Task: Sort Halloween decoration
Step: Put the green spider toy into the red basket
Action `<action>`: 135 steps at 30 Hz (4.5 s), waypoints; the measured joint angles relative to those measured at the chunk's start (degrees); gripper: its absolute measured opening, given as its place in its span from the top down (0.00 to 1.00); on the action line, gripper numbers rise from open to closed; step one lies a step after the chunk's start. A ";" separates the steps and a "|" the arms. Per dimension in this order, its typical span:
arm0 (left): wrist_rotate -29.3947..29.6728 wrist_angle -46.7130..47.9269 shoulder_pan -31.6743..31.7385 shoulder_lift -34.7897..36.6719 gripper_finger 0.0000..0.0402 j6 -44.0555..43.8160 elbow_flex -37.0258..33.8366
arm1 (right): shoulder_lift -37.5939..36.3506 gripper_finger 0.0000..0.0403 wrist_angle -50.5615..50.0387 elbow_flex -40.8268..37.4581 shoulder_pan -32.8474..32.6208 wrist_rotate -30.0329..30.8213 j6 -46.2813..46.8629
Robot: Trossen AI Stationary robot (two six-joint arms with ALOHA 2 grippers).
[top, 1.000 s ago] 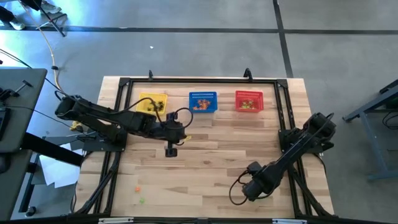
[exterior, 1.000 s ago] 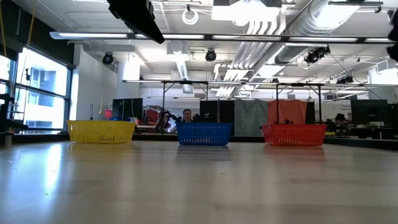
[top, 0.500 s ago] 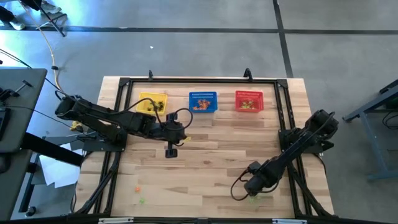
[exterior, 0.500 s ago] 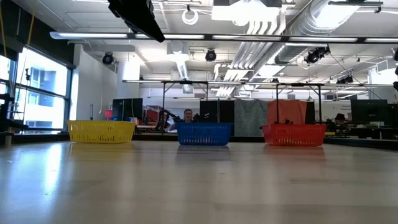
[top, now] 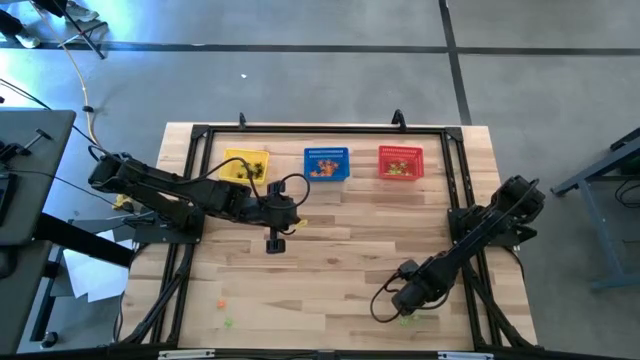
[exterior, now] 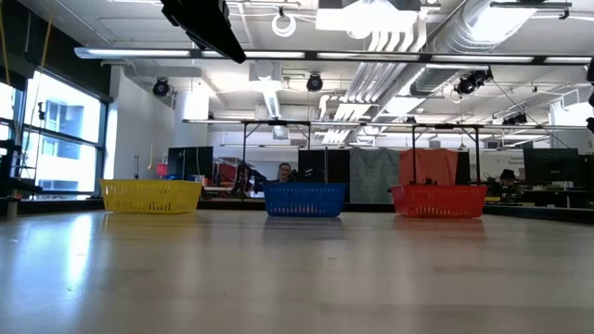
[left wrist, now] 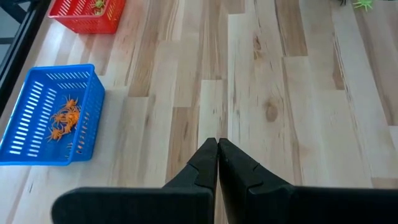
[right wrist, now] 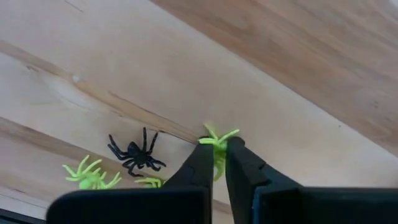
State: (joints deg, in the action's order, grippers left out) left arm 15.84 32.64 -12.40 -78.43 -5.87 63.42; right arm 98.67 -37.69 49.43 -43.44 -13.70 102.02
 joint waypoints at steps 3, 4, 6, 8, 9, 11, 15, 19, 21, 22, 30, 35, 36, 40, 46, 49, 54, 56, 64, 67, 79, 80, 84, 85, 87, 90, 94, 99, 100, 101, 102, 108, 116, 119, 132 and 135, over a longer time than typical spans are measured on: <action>0.00 -0.01 0.00 0.00 1.00 0.00 0.00 | -0.04 0.97 0.01 -0.03 -0.02 -0.07 -0.26; 0.02 -0.02 0.00 0.00 1.00 0.00 0.00 | -0.06 0.97 0.01 -0.04 -0.02 -0.08 -0.32; 0.02 0.00 0.00 0.00 1.00 0.00 0.00 | -0.34 0.99 -0.08 -0.11 -0.04 -0.03 -0.46; 0.02 -0.02 0.00 0.00 1.00 0.00 0.00 | -0.95 0.99 -0.37 -0.27 -0.07 0.15 -0.47; 0.02 0.00 0.00 0.00 1.00 0.01 0.00 | -1.48 0.99 -0.60 -0.33 -0.09 0.20 -0.47; 0.02 -0.01 0.00 0.00 1.00 0.02 0.00 | -2.69 0.99 -1.56 -0.40 -0.10 0.21 -0.39; 0.02 0.00 0.00 0.00 1.00 0.02 0.00 | -6.69 1.00 -6.38 -0.77 -0.17 1.25 -0.03; 0.02 0.00 0.00 0.00 1.00 0.00 0.00 | -12.51 1.00 -11.98 -0.63 -0.11 3.61 1.10; 0.02 0.00 0.00 0.00 1.00 0.02 0.00 | -15.73 1.00 -14.33 -0.61 -0.11 6.44 2.47; 0.02 0.00 0.00 0.00 1.00 0.02 0.00 | -17.56 1.00 -15.63 -0.54 -0.07 8.18 3.00; 0.02 0.02 0.00 0.00 1.00 0.02 0.00 | -30.31 1.00 -27.49 -0.46 6.15 27.14 1.90; 0.02 0.02 0.00 0.00 1.00 0.62 0.00 | -35.54 1.00 -32.13 -0.44 16.48 37.09 -8.97; 0.02 0.02 0.00 0.00 1.00 1.09 0.00 | -36.30 1.00 -32.06 -0.44 19.26 38.76 -11.92; 0.76 0.02 0.00 0.00 1.00 1.61 0.00 | -37.98 1.00 -30.40 -0.44 31.56 42.95 -27.05; 4.21 0.00 0.00 0.00 1.00 1.60 0.00 | -37.29 1.00 -19.54 -0.44 51.59 42.54 -51.83; 5.01 0.01 0.00 0.01 1.00 1.58 0.02 | -36.62 1.00 -11.95 -0.42 59.83 39.31 -61.69; 5.01 0.02 0.00 0.02 1.00 1.42 0.02 | -34.87 1.00 -6.21 -0.37 69.37 33.83 -69.39; 4.99 0.09 0.00 0.02 1.00 1.42 0.02 | -34.09 1.00 -6.25 -0.37 71.41 32.64 -70.62; 4.98 0.10 0.00 0.02 1.00 1.46 0.02 | -32.27 1.00 -5.80 -0.37 73.46 31.46 -72.53; 4.98 0.09 0.00 0.02 1.00 1.47 0.02 | -32.28 0.99 -5.83 -0.37 73.46 31.46 -72.51; 4.97 0.09 0.00 0.02 1.00 1.42 0.02 | -32.28 0.74 -6.38 -0.37 73.46 30.59 -72.51; 4.96 0.07 0.00 0.02 1.00 1.42 0.02 | -32.28 0.72 -6.41 -0.37 73.46 30.61 -72.51; 4.96 0.09 0.00 0.02 1.00 1.42 0.02 | -32.28 0.66 -6.41 -0.35 73.46 30.61 -72.51; 4.96 0.09 -0.02 0.02 1.00 1.42 0.02 | -32.28 0.66 -6.43 -0.35 73.46 30.61 -72.51; 4.96 0.09 0.00 0.02 1.00 1.42 0.02 | -32.28 0.65 -6.43 -0.35 73.46 30.61 -72.53; 4.94 0.09 0.00 0.02 1.00 1.41 0.02 | -32.32 0.65 -6.62 -0.35 73.46 30.03 -72.51; 4.94 0.09 -0.02 0.02 1.00 1.38 0.02 | -32.78 0.65 -8.77 -0.35 72.93 22.92 -70.31; 4.94 0.40 -0.01 0.02 1.00 1.38 0.02 | -32.79 0.65 -13.78 -0.33 64.67 13.49 -61.76; 4.93 0.48 -0.01 0.02 1.00 1.38 0.02 | -32.79 0.65 -14.29 -0.33 61.64 12.72 -59.04; 4.93 0.46 0.00 0.02 1.00 1.40 0.02 | -32.79 0.65 -14.54 -0.33 58.24 11.96 -56.21; 4.94 0.44 0.00 0.02 1.00 1.42 0.02 | -32.79 0.65 -14.58 -0.33 54.58 11.44 -53.15; 4.93 0.46 -0.01 0.02 1.00 1.44 0.02 | -32.76 0.65 -14.13 -0.33 30.47 14.26 -27.57; 4.94 0.42 -0.02 0.02 1.00 1.44 0.02 | -28.19 0.65 -6.98 -0.33 2.83 21.13 9.95; 4.94 0.22 -0.01 0.02 1.00 1.42 0.02 | -23.72 0.65 -1.47 -0.33 -2.92 21.37 17.30; 4.94 -3.11 -0.02 0.02 1.00 -1.99 0.02 | 0.08 0.65 -9.57 15.81 -10.78 10.11 16.20; 4.90 -3.69 -0.02 0.02 1.00 -2.93 0.02 | 5.34 0.65 -19.12 22.53 -10.73 10.00 9.93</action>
State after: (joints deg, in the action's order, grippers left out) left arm 20.74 28.95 -12.42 -78.41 -8.80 63.44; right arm 104.01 -56.81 71.96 -54.17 -3.70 111.95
